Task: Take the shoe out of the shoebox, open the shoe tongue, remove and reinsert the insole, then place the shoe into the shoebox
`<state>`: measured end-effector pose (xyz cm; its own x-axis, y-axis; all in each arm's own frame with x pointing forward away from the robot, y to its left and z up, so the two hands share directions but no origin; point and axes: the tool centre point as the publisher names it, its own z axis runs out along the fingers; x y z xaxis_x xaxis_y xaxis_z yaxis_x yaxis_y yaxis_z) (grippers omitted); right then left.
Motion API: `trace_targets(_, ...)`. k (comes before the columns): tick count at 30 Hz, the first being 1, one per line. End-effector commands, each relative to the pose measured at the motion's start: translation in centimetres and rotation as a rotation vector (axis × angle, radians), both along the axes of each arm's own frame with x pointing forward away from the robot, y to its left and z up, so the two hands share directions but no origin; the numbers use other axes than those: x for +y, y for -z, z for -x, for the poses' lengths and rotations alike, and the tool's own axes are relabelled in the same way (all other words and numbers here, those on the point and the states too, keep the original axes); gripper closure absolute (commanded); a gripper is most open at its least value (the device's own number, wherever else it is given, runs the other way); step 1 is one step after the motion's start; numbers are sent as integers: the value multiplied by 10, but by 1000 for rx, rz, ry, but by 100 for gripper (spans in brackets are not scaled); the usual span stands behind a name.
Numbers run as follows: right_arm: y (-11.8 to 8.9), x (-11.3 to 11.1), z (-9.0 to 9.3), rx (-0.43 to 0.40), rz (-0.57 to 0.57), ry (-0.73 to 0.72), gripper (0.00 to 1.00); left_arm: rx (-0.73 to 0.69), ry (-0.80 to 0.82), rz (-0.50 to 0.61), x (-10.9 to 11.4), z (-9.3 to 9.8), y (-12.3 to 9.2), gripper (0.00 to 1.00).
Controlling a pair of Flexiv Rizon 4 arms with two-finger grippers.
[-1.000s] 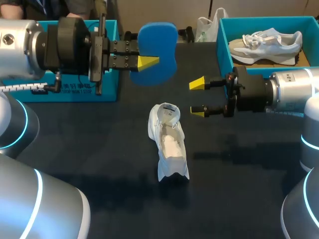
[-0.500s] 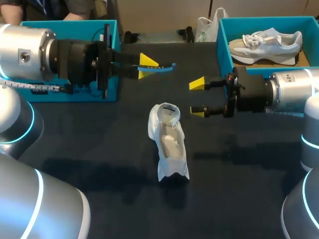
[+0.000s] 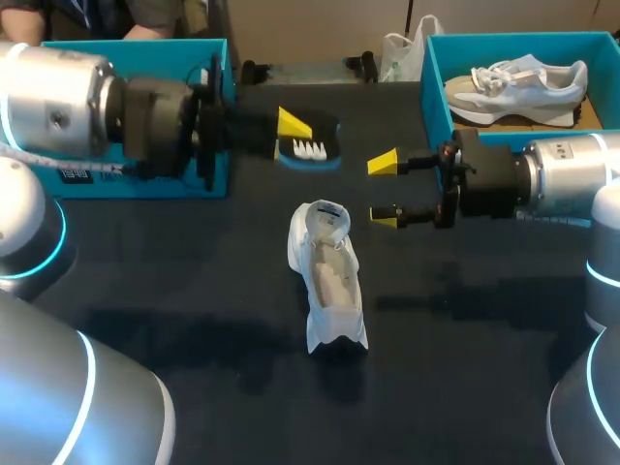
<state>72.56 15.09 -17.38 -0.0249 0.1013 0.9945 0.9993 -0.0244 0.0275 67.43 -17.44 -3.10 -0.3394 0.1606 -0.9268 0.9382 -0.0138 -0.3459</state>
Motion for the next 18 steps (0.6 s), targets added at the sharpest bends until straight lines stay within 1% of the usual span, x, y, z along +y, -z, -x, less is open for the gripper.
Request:
trace_targets(1,0,2,0,0,1,2,0,-396,-27,9,3,9,11,100)
trace_targets(15,0,2,0,0,1,2,0,-396,-27,9,3,9,11,100)
trace_targets(16,0,2,0,0,1,2,0,-418,-22,11,0,7,14,100)
trace_targets(18,0,2,0,0,1,2,0,-417,-21,43,-3,0,24,100)
